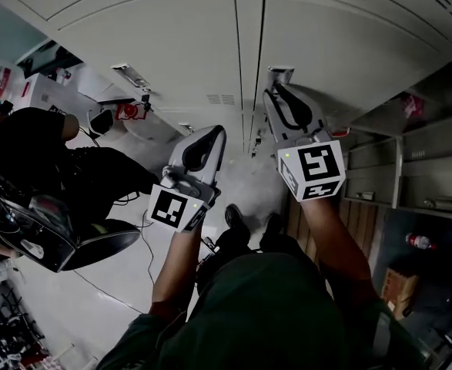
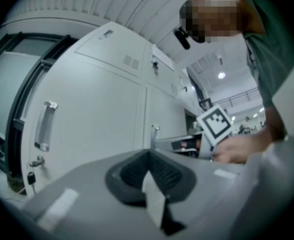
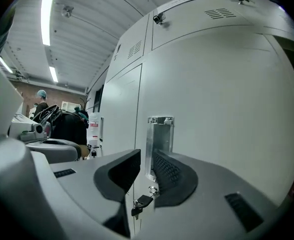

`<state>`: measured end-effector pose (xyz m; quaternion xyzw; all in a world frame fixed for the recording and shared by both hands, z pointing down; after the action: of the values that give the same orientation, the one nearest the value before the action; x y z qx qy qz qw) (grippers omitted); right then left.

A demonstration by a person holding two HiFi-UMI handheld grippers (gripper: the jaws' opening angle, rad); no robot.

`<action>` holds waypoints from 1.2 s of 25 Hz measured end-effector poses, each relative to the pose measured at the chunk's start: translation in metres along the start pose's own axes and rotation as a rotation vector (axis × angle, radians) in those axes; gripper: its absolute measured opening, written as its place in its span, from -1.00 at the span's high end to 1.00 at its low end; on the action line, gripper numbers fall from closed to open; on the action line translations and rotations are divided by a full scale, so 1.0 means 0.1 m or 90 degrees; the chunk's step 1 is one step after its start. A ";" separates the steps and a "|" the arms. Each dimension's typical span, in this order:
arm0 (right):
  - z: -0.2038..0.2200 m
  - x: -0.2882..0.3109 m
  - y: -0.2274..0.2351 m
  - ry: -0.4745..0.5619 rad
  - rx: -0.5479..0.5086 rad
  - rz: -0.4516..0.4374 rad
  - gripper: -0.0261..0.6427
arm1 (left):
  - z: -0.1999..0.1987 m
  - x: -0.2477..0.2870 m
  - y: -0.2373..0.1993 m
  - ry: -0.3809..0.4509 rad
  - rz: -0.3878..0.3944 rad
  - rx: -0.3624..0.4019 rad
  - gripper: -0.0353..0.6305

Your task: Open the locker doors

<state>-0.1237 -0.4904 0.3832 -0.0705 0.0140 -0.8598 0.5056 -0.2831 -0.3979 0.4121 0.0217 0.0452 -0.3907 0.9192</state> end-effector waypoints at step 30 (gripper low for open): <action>0.17 -1.52 -0.10 -0.044 0.043 0.065 0.74 | 0.05 0.58 0.81 0.020 0.221 -0.039 0.89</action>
<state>-0.0575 -0.3520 0.3842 -0.0823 -0.0291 -0.8299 0.5511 -0.1844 -0.3832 0.4114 0.0070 0.0670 -0.2244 0.9722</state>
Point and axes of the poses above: the fingertips, and each gripper's own axes: x forward along the fingers, y to its right, z out of its underside, the point moved 7 cm from there along -x, backward along the fingers, and after that the axes turned 12 degrees about z, right-handed, at the moved point
